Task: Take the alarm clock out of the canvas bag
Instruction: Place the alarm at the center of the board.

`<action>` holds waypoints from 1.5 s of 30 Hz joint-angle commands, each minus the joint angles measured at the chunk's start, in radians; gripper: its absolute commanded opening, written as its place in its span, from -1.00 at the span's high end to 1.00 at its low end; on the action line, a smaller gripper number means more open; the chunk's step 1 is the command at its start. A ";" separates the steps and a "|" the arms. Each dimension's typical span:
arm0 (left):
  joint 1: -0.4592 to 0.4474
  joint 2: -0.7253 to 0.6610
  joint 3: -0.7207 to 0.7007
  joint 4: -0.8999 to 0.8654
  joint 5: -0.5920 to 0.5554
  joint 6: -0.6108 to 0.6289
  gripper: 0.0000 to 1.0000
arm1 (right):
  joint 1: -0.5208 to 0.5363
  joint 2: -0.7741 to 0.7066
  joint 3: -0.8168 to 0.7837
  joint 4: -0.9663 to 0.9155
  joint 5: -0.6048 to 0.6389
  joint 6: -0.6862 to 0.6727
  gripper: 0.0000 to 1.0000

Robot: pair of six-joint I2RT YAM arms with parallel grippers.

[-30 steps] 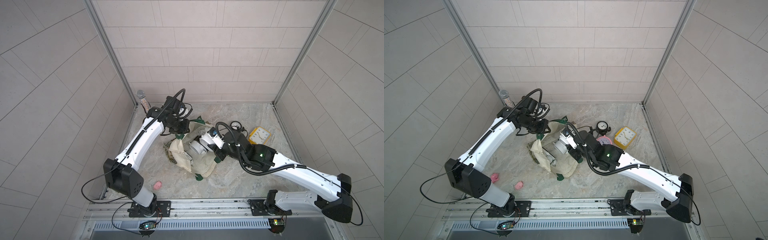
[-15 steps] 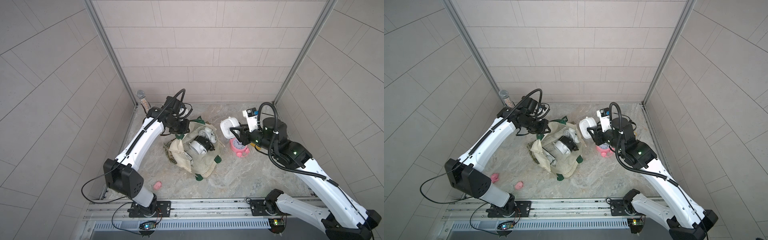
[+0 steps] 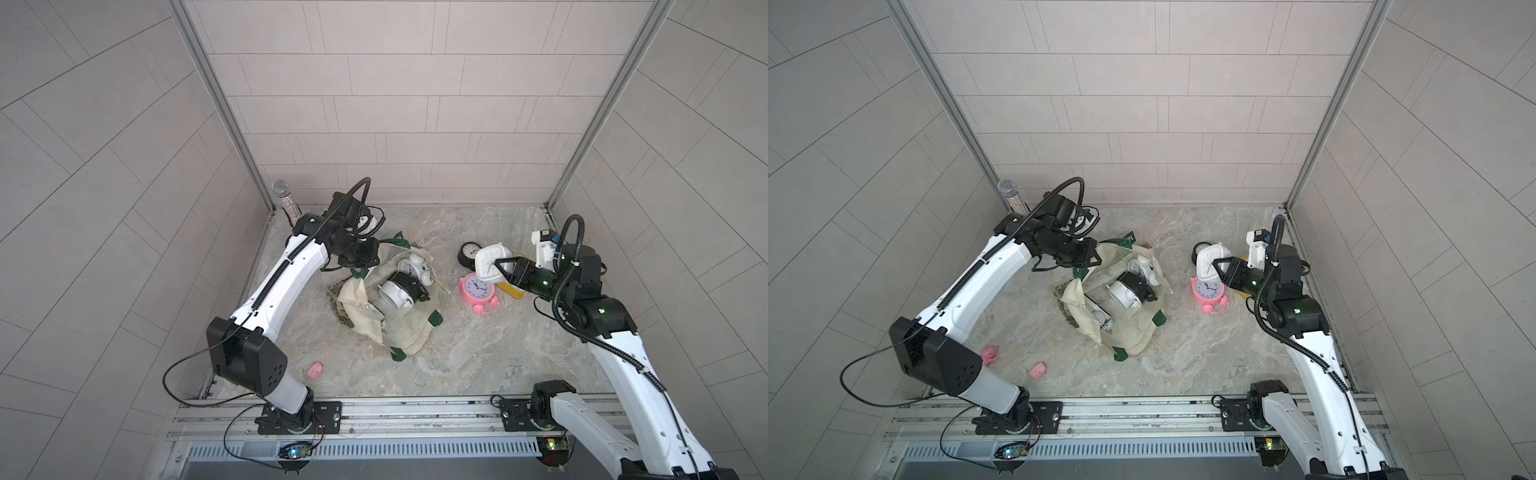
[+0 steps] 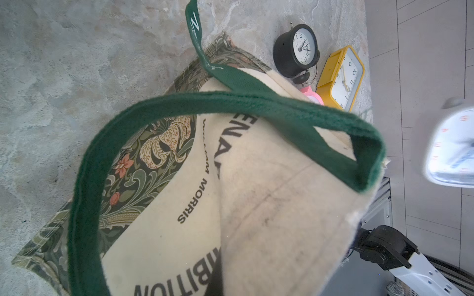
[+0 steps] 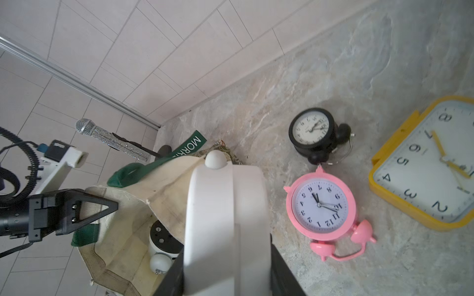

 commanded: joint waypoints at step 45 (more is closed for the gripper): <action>0.005 0.008 0.003 0.019 0.013 0.017 1.00 | 0.206 0.162 -0.565 0.436 0.018 0.104 0.25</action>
